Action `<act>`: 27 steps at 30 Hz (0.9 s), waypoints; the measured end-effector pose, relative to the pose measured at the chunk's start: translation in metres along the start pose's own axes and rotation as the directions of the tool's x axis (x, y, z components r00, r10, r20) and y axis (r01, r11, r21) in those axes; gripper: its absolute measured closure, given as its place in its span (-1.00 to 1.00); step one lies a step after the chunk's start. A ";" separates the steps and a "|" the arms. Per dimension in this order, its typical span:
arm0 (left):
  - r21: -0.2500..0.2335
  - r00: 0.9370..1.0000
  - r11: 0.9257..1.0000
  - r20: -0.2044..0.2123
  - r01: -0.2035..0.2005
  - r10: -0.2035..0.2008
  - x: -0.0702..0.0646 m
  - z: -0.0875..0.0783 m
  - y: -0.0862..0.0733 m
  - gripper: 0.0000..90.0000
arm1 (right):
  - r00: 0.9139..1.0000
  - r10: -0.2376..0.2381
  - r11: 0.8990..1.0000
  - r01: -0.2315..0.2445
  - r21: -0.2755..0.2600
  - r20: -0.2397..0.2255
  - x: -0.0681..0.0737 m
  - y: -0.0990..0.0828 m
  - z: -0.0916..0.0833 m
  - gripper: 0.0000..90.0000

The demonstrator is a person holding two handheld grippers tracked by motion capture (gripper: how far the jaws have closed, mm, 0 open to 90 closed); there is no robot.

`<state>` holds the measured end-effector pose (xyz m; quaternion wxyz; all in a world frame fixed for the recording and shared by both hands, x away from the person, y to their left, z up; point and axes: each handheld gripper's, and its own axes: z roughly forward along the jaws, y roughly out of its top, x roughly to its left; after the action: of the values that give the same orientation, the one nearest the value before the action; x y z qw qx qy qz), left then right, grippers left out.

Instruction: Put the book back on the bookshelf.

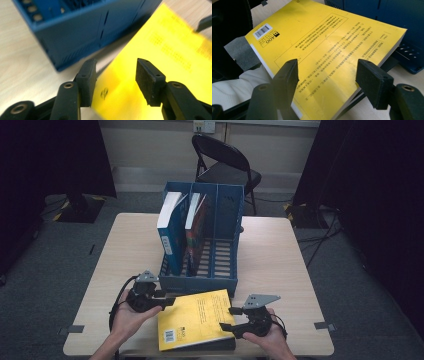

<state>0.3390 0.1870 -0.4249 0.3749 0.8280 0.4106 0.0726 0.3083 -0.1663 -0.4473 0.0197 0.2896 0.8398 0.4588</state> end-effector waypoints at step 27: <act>-0.023 0.989 1.000 0.149 -0.019 0.022 -0.009 0.009 -0.030 0.12 | 0.999 0.006 1.000 -0.007 0.017 0.052 0.010 -0.023 -0.004 -0.38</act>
<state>0.3184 0.1865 -0.4496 0.4125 0.8313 0.3720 0.0188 0.2879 -0.1731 -0.4603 0.0375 0.3040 0.8420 0.4441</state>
